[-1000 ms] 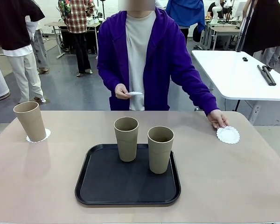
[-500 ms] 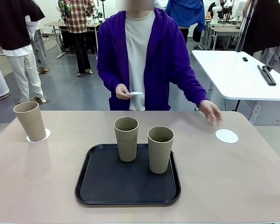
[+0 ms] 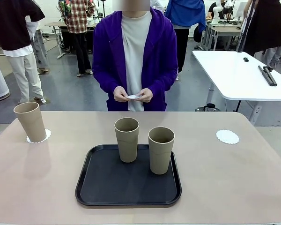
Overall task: Place coasters on the table and set cups on them.
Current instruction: Take one Reusable plastic cup from the Flat Tray and place it on a coaster set by the human.
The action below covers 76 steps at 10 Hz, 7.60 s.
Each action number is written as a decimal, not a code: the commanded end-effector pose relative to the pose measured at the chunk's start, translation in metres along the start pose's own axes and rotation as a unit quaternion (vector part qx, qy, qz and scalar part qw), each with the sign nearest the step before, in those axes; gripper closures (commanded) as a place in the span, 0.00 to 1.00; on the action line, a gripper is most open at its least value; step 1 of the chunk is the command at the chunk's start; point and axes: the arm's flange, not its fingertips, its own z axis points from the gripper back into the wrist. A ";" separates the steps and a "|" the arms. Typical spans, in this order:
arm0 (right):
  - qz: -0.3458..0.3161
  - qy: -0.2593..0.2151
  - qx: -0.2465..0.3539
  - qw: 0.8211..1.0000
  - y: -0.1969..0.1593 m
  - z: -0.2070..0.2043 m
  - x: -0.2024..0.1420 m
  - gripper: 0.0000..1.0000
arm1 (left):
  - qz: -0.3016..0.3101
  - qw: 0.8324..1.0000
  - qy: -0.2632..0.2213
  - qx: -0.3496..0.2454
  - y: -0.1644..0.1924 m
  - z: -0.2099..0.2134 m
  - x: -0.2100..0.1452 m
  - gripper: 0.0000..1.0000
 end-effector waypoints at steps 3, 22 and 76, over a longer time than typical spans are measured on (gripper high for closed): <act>0.005 0.000 0.006 1.000 0.000 0.000 0.000 0.00 | 0.000 1.000 -0.004 -0.002 -0.002 0.003 0.001 0.00; 0.353 0.221 -0.453 0.788 0.142 -0.190 0.061 0.00 | 0.000 1.000 -0.004 -0.002 -0.002 0.003 0.001 0.00; 0.660 0.093 0.072 0.742 -0.103 -0.304 0.077 0.00 | 0.000 1.000 -0.004 -0.002 -0.002 0.003 0.001 0.00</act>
